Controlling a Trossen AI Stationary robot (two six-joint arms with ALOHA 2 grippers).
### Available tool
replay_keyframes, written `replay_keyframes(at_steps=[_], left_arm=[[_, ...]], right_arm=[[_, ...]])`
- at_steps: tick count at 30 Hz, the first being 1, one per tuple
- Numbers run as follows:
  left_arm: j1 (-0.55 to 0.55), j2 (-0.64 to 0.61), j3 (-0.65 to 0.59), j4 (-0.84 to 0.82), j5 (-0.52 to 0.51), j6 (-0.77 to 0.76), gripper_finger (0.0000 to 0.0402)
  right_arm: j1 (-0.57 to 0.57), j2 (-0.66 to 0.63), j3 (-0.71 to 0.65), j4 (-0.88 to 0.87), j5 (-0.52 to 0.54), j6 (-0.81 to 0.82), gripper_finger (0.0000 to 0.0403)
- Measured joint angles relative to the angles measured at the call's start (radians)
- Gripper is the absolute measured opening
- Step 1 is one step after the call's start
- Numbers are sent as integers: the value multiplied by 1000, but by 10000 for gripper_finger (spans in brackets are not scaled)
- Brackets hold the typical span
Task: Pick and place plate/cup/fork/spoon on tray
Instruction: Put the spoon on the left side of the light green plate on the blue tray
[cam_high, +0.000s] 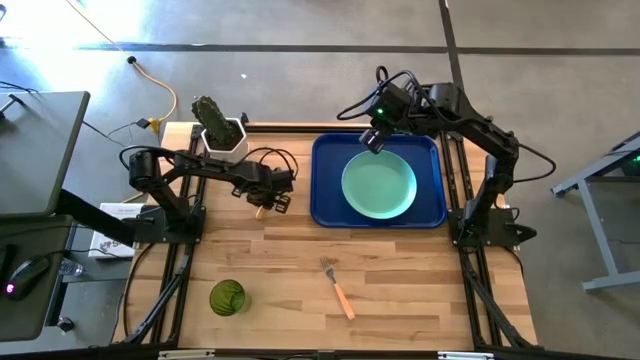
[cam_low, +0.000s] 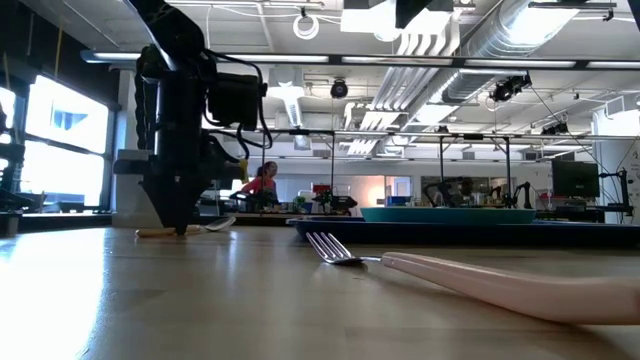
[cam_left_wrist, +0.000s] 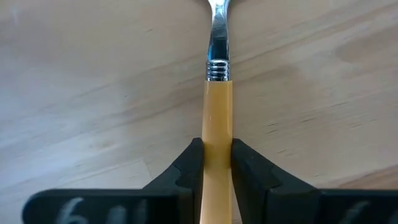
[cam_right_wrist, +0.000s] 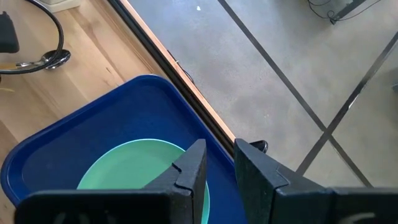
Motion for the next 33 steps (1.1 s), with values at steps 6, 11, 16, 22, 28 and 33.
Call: replay_keyframes(at_steps=[6,11,16,22,28,33], left_arm=[[-3,-65,-6,18,4,-30,51],[-6,-116,-5,54,7,-48,50],[-26,-163,-4,137,11,-85,50],[-61,-199,-2,328,6,-134,50],[-81,-201,-1,534,-19,-134,50],[-82,-201,14,585,-19,-107,50]], right_arm=[[0,0,0,0,0,4,75],[0,0,0,0,0,6,75],[0,0,0,0,0,8,75],[0,0,0,0,0,8,75],[0,0,0,0,0,32,75],[0,0,0,0,0,87,75]])
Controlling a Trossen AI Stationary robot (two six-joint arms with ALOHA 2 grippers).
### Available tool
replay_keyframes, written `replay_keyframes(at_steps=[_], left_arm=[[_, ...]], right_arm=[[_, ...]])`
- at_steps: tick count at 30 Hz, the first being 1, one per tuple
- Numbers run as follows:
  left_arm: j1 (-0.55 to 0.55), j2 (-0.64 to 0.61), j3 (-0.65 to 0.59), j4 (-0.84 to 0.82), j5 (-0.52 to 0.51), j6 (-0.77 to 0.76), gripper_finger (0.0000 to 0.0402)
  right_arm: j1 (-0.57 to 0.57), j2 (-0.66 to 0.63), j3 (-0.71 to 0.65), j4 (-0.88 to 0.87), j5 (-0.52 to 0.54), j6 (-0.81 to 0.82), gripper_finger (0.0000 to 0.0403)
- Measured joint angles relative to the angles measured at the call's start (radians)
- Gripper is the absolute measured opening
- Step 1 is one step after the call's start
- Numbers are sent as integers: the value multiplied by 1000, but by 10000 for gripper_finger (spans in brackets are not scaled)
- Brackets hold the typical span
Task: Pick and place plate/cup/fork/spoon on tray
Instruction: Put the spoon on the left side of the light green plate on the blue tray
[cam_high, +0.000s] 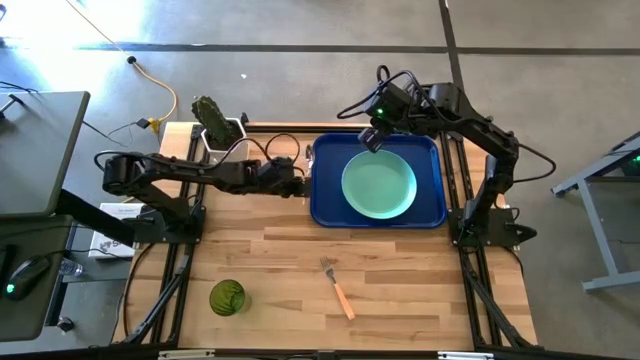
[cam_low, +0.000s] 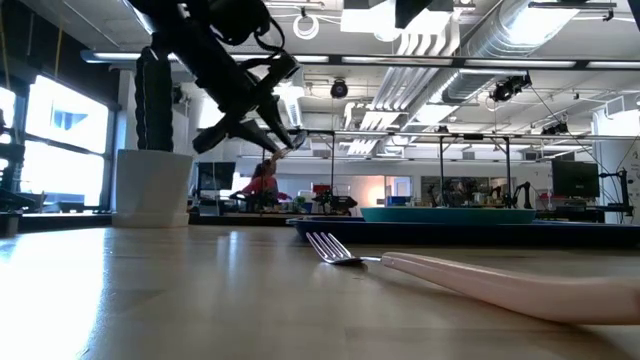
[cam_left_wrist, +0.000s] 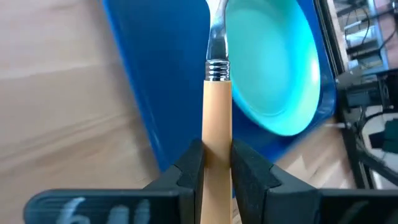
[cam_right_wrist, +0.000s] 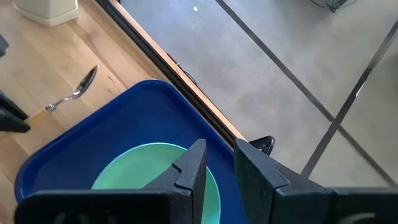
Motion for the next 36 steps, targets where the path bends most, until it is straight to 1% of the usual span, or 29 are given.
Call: replay_keyframes(at_steps=[6,11,13,18,25,28,30,32,36], left_arm=[[12,0,108,-61,19,101,50],[44,2,199,-174,-12,150,51],[55,7,219,-193,-25,150,51],[69,7,224,-183,-37,115,51],[64,21,224,-179,-101,70,51],[64,53,224,-165,-96,68,51],[65,78,223,-159,-69,62,51],[65,102,223,-119,-50,61,51],[64,142,223,-72,-45,57,51]], right_arm=[[0,0,0,0,0,3,75],[0,0,0,0,0,2,75],[0,0,0,0,2,1,75],[-21,0,0,0,2,0,75],[-86,0,0,0,-1,9,75],[-110,0,0,0,-2,43,75],[-121,0,0,0,-2,72,75],[-130,0,0,0,-5,89,75],[-143,0,0,0,-8,128,75]])
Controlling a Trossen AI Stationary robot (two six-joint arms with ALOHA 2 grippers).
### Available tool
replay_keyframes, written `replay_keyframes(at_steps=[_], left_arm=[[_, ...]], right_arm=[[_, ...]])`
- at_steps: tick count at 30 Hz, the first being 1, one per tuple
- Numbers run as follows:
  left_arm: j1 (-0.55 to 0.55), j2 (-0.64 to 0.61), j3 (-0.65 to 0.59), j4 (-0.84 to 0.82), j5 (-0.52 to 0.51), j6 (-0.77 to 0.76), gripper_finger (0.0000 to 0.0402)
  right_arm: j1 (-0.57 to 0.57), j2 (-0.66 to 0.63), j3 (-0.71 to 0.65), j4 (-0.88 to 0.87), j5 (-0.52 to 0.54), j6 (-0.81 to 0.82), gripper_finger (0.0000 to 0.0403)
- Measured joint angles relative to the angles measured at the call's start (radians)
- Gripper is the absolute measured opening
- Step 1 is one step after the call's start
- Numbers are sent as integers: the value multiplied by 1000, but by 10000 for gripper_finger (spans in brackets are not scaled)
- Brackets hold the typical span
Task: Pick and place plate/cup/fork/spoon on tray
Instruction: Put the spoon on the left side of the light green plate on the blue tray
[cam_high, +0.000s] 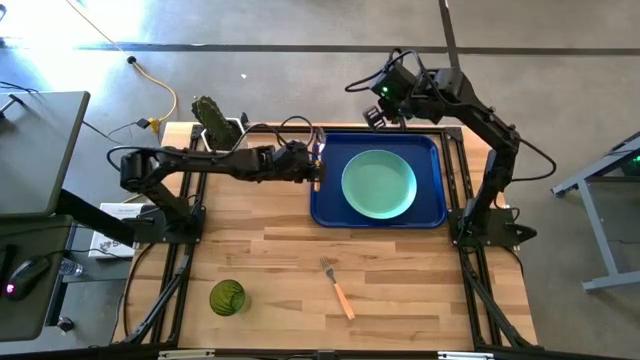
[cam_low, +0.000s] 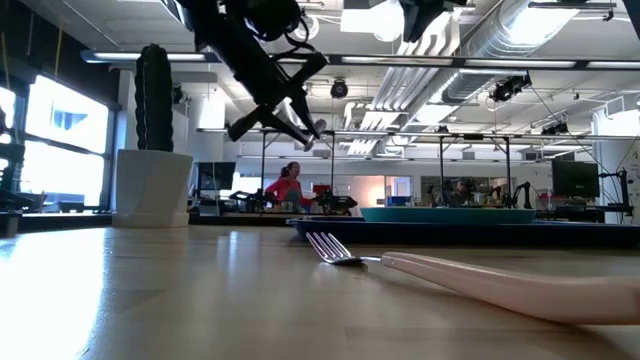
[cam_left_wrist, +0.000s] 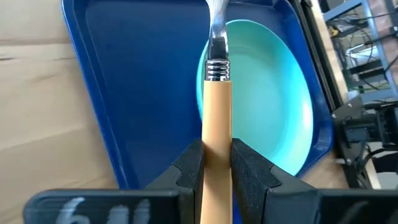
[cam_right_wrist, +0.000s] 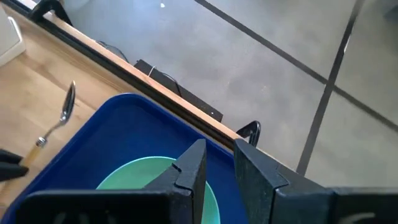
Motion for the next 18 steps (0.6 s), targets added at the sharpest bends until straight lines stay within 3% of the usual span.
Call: replay_keyframes(at_steps=[9,18], left_arm=[[-5,62,0,23,42,-32,51],[-17,177,1,51,46,-132,51]], right_arm=[[-42,0,0,0,-37,30,75],[-80,0,0,0,-34,-58,75]])
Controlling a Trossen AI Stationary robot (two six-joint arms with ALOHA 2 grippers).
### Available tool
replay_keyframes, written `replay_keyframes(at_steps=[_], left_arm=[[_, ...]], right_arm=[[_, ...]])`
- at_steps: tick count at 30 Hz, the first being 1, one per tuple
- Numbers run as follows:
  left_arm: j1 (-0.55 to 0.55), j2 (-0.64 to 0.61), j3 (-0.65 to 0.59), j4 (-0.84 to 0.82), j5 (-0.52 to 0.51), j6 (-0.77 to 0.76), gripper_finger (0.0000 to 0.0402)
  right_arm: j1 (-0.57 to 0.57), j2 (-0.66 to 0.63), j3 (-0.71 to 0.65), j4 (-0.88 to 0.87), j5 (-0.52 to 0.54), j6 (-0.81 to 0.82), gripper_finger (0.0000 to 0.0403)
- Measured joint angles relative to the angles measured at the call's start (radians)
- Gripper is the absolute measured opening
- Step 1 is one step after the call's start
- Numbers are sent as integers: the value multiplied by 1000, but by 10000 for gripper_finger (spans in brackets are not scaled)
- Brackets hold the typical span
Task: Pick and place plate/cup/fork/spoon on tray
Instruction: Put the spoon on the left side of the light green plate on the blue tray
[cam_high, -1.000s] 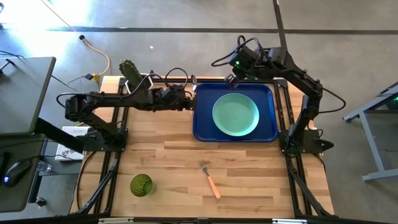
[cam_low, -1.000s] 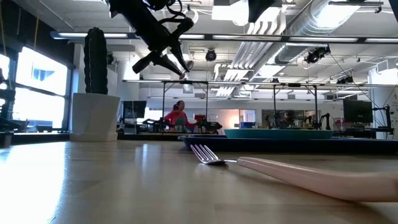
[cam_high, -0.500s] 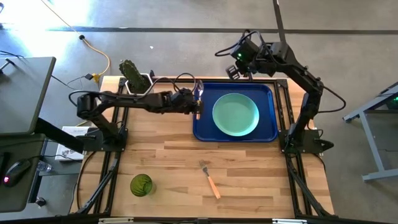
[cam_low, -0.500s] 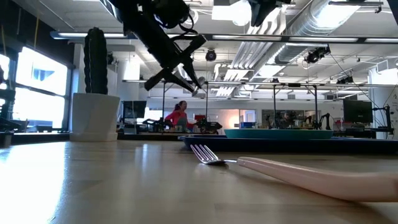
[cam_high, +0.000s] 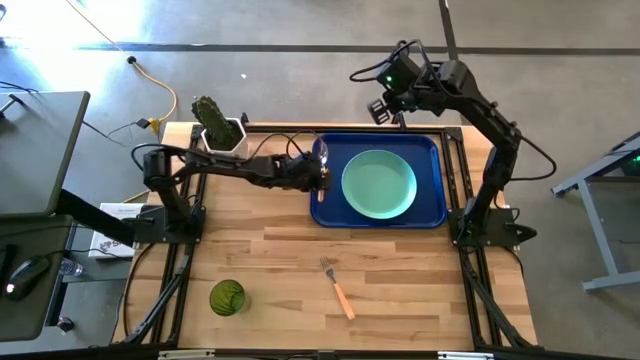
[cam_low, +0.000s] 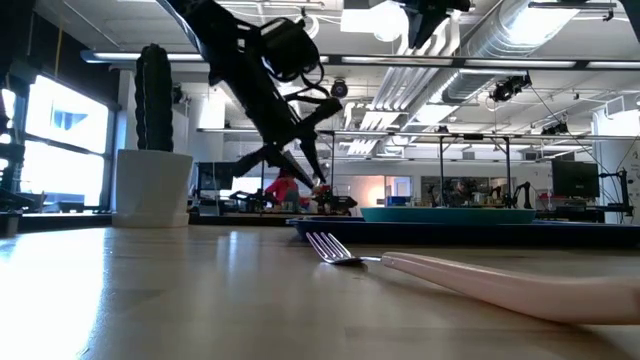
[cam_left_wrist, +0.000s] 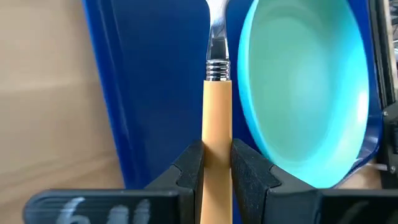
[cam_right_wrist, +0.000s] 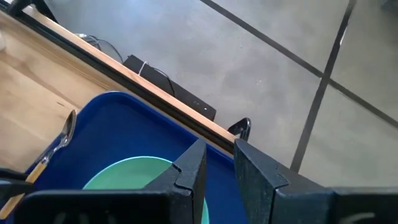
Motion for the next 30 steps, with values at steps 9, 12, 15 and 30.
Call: replay_keyframes(at_steps=[9,12,15,30], left_arm=[[-8,82,0,22,34,-56,51],[-8,97,0,22,37,-65,51],[-8,96,0,26,42,-65,51],[2,133,0,24,87,-88,51]], right_arm=[[-11,0,0,0,1,-27,75],[-11,1,0,0,1,-28,75],[-11,1,0,0,1,-27,75],[-11,1,0,0,1,-26,75]])
